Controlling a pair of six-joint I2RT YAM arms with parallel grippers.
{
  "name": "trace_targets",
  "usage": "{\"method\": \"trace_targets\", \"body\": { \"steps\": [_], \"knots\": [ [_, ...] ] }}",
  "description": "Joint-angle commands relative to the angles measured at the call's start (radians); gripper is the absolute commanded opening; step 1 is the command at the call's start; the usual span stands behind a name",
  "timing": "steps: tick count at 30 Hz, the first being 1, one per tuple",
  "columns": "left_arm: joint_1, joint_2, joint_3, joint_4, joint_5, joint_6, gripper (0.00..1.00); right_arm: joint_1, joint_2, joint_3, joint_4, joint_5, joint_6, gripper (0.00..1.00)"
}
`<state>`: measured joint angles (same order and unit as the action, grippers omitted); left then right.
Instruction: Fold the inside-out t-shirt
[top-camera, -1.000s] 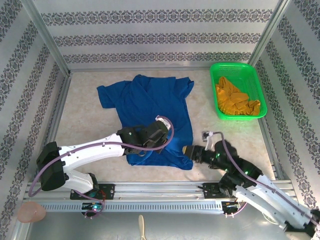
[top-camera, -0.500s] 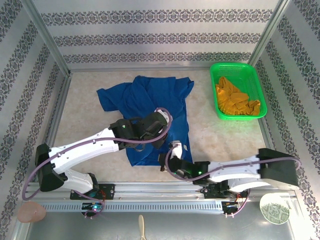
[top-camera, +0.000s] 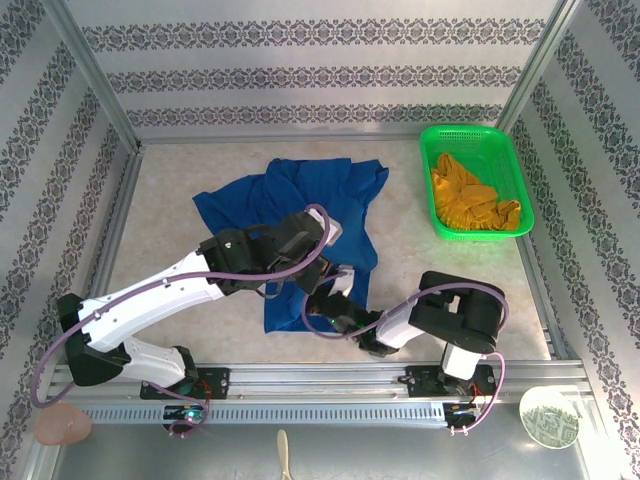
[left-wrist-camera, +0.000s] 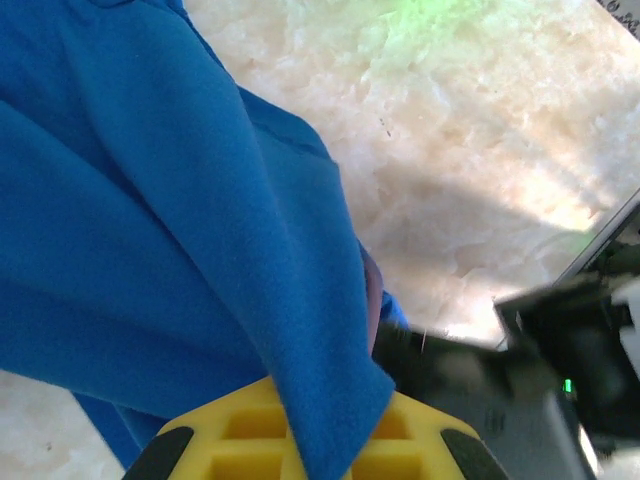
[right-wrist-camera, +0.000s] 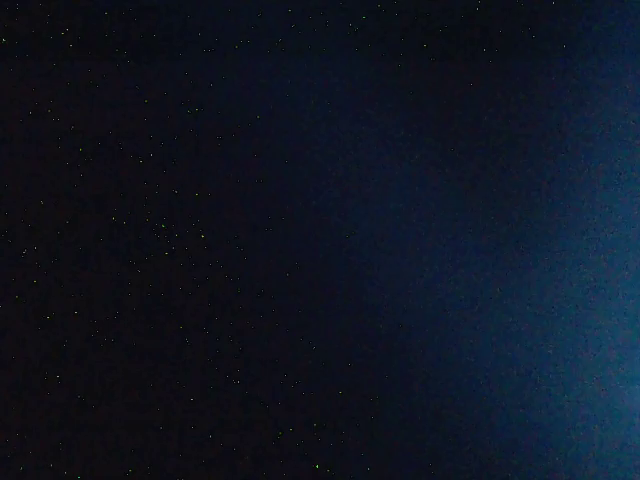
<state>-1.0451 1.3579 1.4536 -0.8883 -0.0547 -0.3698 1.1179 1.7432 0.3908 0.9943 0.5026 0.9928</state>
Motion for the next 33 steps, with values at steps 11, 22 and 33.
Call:
{"method": "trace_targets", "body": {
  "steps": [11,22,33],
  "knots": [
    [0.011,0.032,0.148,-0.050,0.101,-0.002,0.00,0.002,0.001,0.124,-0.009,-0.081,-0.021,0.00],
    [0.011,0.072,0.280,-0.085,0.206,-0.026,0.00,-0.199,0.134,0.233,-0.040,-0.168,0.073,0.00],
    [0.010,0.020,0.328,-0.125,0.213,-0.005,0.00,-0.356,0.081,0.175,-0.039,-0.259,0.075,0.00]
  ]
}}
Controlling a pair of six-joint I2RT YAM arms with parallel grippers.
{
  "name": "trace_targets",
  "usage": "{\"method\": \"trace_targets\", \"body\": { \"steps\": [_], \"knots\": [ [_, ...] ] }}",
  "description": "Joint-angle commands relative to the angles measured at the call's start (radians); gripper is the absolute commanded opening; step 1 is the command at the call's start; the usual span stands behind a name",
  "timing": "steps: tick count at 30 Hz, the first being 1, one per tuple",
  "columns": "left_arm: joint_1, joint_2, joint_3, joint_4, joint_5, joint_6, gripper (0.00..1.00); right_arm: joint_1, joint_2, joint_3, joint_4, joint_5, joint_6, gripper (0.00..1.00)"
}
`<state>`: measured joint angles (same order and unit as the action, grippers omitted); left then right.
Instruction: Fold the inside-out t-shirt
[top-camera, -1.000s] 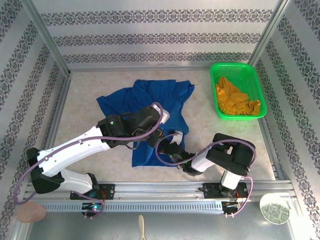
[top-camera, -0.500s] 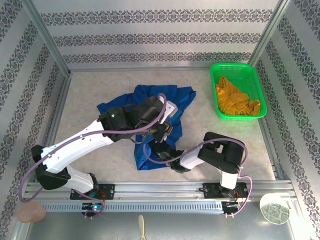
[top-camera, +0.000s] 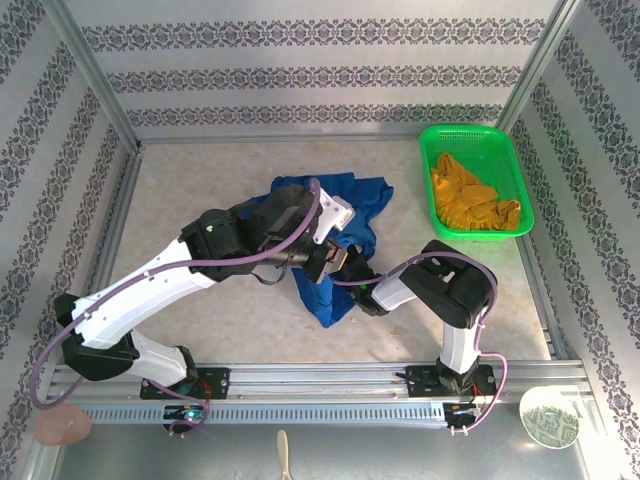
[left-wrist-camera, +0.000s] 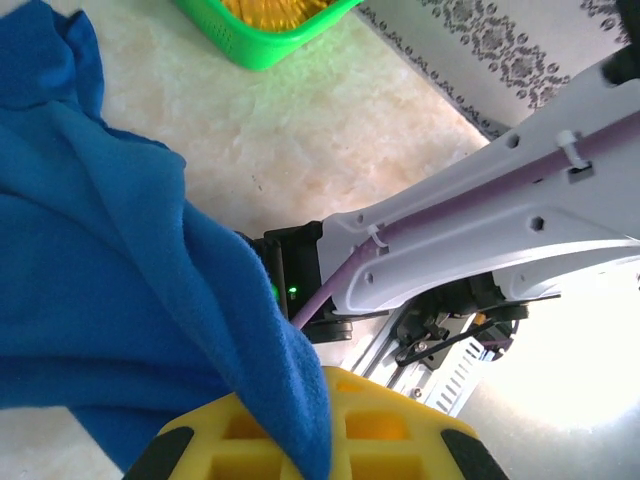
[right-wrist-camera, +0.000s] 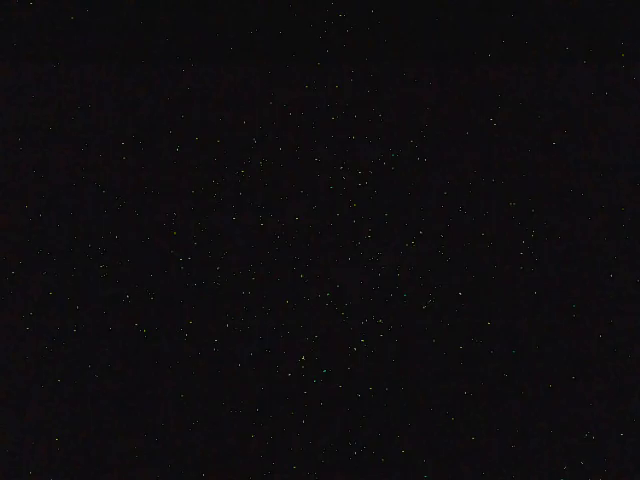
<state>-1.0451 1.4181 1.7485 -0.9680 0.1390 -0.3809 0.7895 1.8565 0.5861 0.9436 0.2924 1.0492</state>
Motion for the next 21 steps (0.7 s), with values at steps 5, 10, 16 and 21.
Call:
{"method": "trace_targets", "body": {
  "steps": [5,10,16,21],
  "knots": [
    [0.011,-0.018,0.026,0.020,0.037,-0.001,0.00,0.014,-0.035,0.025,-0.044,-0.040,0.001,0.00],
    [0.009,0.100,0.135,0.038,0.093,-0.002,0.00,0.121,0.009,0.150,-0.142,0.021,-0.012,0.00],
    [-0.039,0.210,0.316,0.032,0.145,-0.030,0.00,0.056,0.079,0.283,-0.283,-0.012,0.027,0.08],
    [-0.118,0.289,0.494,0.009,0.174,-0.056,0.00,-0.023,0.072,0.349,-0.357,-0.033,0.017,0.52]
  ]
}}
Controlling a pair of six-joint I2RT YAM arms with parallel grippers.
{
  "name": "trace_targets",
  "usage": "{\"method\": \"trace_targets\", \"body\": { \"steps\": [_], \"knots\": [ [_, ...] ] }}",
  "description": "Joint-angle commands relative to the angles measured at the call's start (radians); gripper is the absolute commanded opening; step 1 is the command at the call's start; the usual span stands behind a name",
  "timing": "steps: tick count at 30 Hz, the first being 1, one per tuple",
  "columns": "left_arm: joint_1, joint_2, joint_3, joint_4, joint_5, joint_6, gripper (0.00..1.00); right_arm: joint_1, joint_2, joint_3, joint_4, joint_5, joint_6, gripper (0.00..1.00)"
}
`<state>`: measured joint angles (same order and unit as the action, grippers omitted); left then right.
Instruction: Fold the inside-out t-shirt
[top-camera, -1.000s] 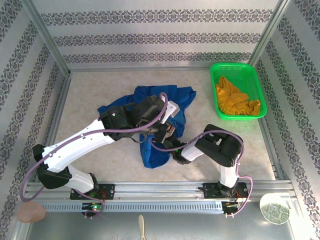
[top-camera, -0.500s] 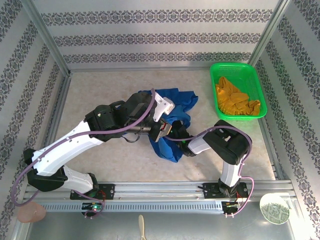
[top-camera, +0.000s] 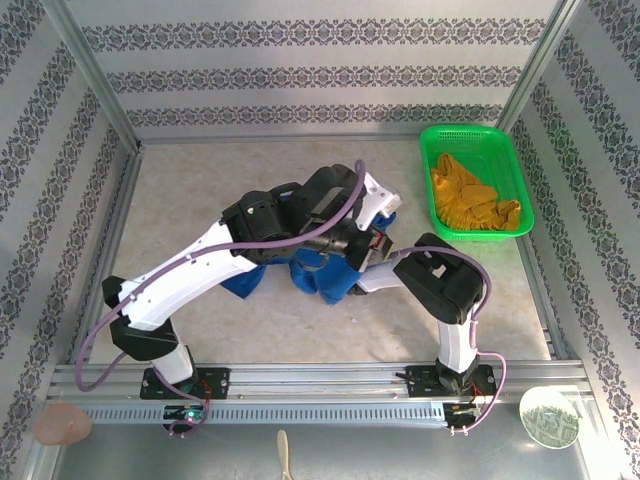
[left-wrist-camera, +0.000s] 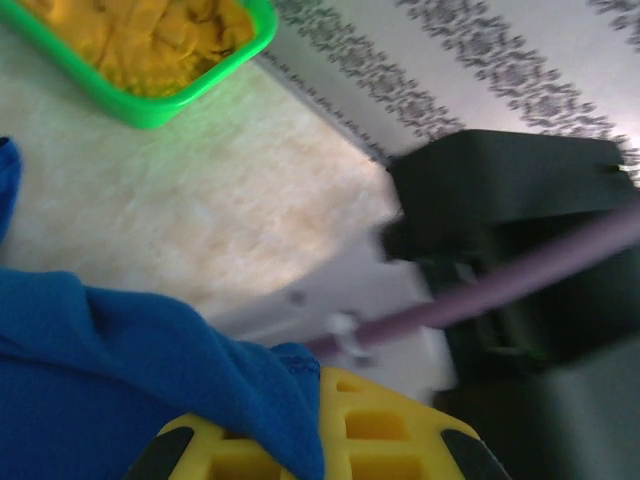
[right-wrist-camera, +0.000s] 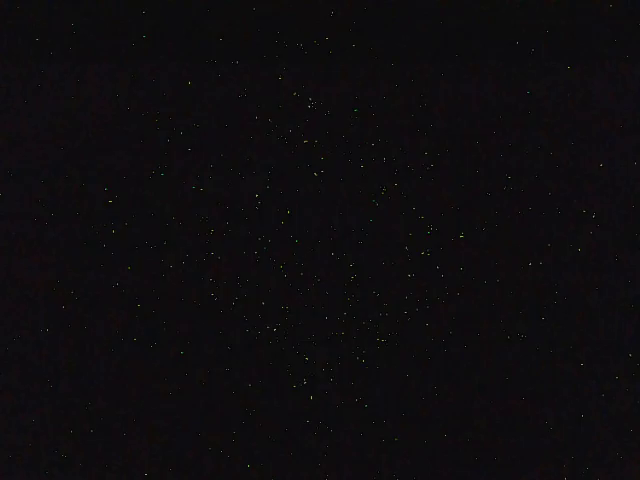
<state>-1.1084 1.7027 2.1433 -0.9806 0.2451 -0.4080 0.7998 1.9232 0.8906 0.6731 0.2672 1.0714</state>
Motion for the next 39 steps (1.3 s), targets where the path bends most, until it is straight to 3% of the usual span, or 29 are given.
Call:
{"method": "trace_targets", "body": {
  "steps": [1,5,9,12,16,22,25,31,35,39],
  "knots": [
    [-0.069,0.017,0.131,0.014,0.071,-0.032,0.00,-0.049,0.001,0.061,-0.113,-0.014,-0.014,0.58],
    [-0.096,0.038,0.143,0.060,0.086,-0.064,0.00,-0.090,0.018,0.129,-0.174,-0.059,-0.034,0.74],
    [-0.117,0.096,0.144,0.162,0.152,-0.121,0.00,-0.109,0.062,0.185,-0.232,-0.084,-0.034,0.83],
    [-0.147,0.198,0.326,0.153,0.181,-0.137,0.00,-0.117,0.083,0.204,-0.270,-0.086,-0.022,0.85],
    [-0.166,0.328,0.593,0.052,0.182,-0.138,0.00,-0.118,0.065,0.208,-0.368,-0.046,-0.040,0.97],
    [-0.187,0.276,0.453,0.153,0.186,-0.156,0.00,-0.143,0.031,0.239,-0.608,0.031,-0.027,0.98],
    [-0.189,0.269,0.472,0.174,0.182,-0.168,0.00,-0.167,0.037,0.270,-0.741,0.038,0.039,0.98],
    [-0.187,0.225,0.446,0.092,-0.004,-0.127,0.00,-0.182,0.029,0.319,-0.980,0.067,0.153,0.98],
    [-0.181,0.165,0.291,0.130,-0.105,-0.127,0.00,-0.177,0.036,0.348,-1.095,0.072,0.214,0.98],
    [-0.172,0.084,0.112,0.265,-0.122,-0.152,0.00,-0.180,0.092,0.412,-1.211,0.031,0.268,0.98]
  ]
}}
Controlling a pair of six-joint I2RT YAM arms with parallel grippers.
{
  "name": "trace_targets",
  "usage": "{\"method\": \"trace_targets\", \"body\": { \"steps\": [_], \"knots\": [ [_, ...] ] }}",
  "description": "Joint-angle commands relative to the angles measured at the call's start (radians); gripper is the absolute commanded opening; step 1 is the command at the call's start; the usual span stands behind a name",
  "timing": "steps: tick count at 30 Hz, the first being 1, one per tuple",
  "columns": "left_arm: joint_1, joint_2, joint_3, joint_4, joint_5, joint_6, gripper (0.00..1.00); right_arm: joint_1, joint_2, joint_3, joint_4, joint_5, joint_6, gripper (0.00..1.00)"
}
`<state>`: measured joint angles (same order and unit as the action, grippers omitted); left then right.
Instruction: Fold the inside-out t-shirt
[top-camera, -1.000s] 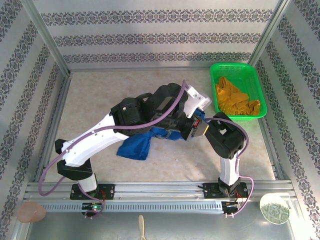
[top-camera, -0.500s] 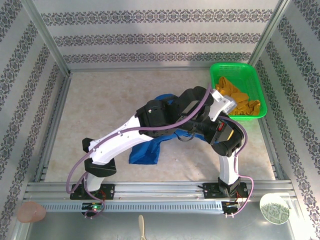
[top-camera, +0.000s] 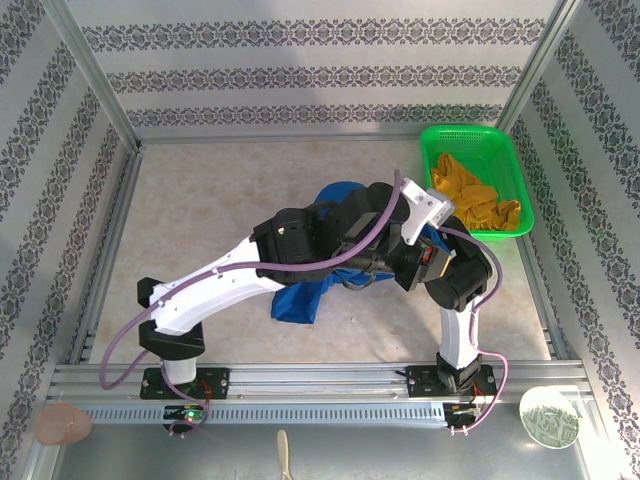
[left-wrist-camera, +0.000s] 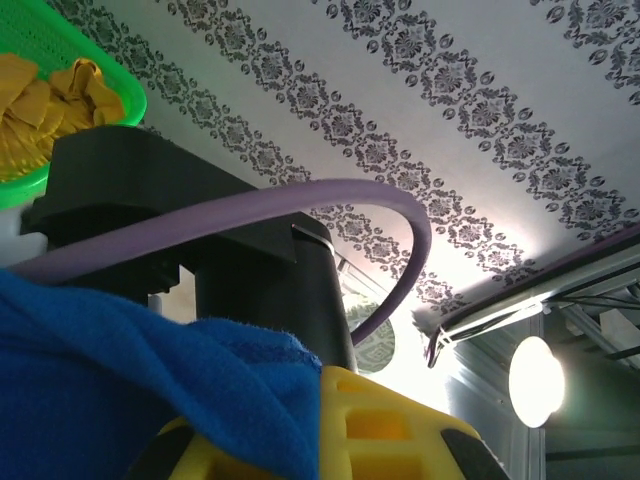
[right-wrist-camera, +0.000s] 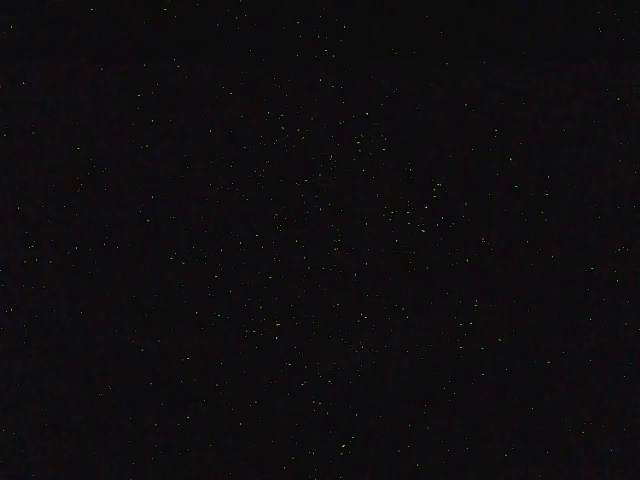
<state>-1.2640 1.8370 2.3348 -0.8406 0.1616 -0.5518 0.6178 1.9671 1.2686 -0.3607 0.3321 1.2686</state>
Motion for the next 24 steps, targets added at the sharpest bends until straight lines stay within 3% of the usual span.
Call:
{"method": "trace_targets", "body": {
  "steps": [1,5,15,18,24],
  "knots": [
    [-0.014,-0.066,-0.111,0.150,-0.042,-0.016,0.00,0.002,0.057,0.029,-0.172,-0.048,0.082,0.98],
    [-0.004,-0.120,-0.200,0.214,-0.064,-0.040,0.00,-0.002,0.072,-0.022,-0.106,-0.098,0.135,0.80],
    [0.018,-0.165,-0.288,0.289,-0.073,-0.079,0.00,-0.029,0.052,-0.178,0.143,-0.184,0.167,0.17],
    [0.023,-0.177,-0.302,0.303,-0.076,-0.082,0.00,-0.038,0.043,-0.232,0.279,-0.228,0.144,0.03],
    [0.027,-0.181,-0.337,0.395,0.014,-0.112,0.00,-0.062,0.028,-0.278,0.600,-0.374,0.008,0.00]
  ]
}}
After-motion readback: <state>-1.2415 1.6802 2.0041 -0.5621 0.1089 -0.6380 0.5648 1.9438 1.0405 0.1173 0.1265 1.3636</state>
